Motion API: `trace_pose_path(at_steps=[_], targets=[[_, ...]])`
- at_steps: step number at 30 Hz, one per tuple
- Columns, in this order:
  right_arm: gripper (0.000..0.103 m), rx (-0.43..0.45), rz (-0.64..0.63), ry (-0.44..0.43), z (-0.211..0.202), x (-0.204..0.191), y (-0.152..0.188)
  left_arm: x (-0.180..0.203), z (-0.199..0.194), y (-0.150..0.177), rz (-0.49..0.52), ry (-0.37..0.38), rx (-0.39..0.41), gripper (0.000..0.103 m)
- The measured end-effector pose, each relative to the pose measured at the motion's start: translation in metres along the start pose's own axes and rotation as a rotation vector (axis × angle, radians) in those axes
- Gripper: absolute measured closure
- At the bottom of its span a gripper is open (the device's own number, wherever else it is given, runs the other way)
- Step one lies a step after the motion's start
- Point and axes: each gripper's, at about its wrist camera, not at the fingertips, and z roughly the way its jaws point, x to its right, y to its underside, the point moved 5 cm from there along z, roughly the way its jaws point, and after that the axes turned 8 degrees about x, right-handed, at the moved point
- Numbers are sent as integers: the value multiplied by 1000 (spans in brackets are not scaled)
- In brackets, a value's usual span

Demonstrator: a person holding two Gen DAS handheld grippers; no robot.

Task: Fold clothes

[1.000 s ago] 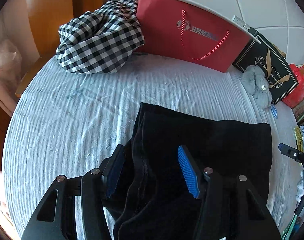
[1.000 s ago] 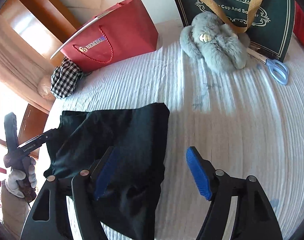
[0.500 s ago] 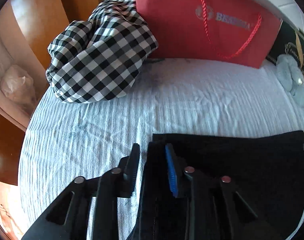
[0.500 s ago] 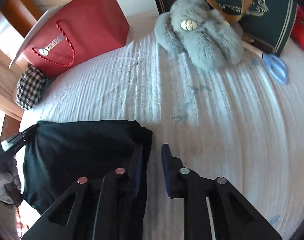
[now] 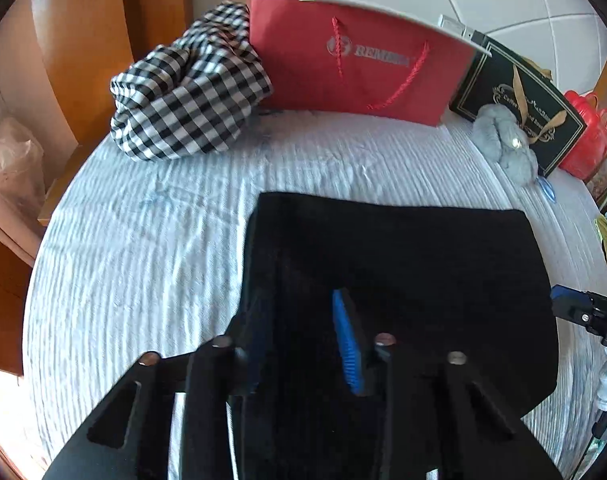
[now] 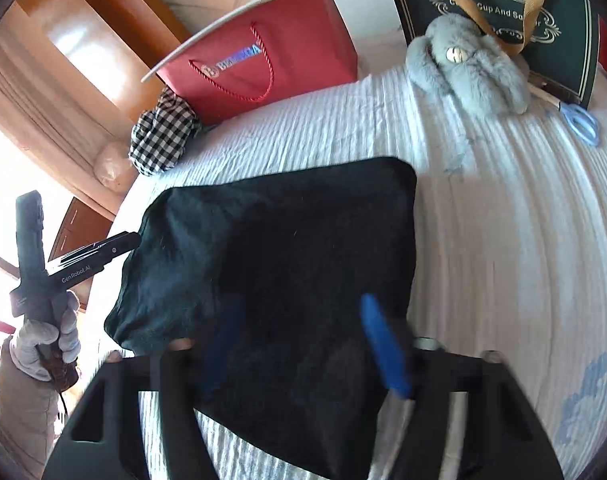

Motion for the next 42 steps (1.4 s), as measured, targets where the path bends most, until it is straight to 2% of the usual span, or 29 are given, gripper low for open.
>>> trace_pose_path(at_steps=[1,4,5,6,9,11,12,14,15,16,19,20,21,22,23,24,28,32,38,40,42], targets=[[85,-18,-2,9,3,1,6,1,4,6,7,-4,-18,93],[84,-70,-8,37,12,3,23,-3,14,23,21,-21,-55,95],[88,-76,14,57,10,12,27,-10,16,28,20,-28,-57,97],[102,-81,37,76,8,21,31,-15,15,29,2,-14,-57,101],[103,-71,120,113,-7,46,38,-25,8,26,-9,-35,-55,102],[99,-65,108,184,-19,56,45,-31,1,24,-10,-61,-48,101],[99,-58,126,170,-27,60,48,-37,-5,23,-27,-60,-39,96],[99,-33,146,148,-40,63,54,-50,-16,22,-60,-57,-22,73],[99,-19,146,144,-47,64,57,-56,-22,22,-76,-55,-13,51],[99,-8,152,136,-50,64,58,-56,-26,23,-72,-44,-6,43],[90,29,185,97,-58,63,61,-52,-31,31,-34,-47,-9,42],[81,35,187,95,-57,61,60,-51,-30,35,-31,-47,-14,42],[66,40,189,94,-57,60,60,-50,-28,39,-41,-42,-25,42],[56,45,191,92,-56,58,59,-50,-24,44,-58,-28,-34,42],[40,44,190,90,-54,55,58,-49,-22,47,-73,-10,-42,42],[34,42,188,89,-52,53,57,-46,-19,50,-77,1,-44,42],[34,43,179,85,-48,49,53,-37,-8,54,-70,11,-55,42],[45,39,177,94,-40,52,47,-32,-3,52,-49,-3,-47,42],[45,21,157,108,-17,51,39,-28,-3,52,-33,4,-50,43],[45,20,150,110,-11,50,36,-27,-5,53,-40,22,-60,58],[45,21,137,110,-7,47,32,-25,-5,53,-34,47,-72,64]])
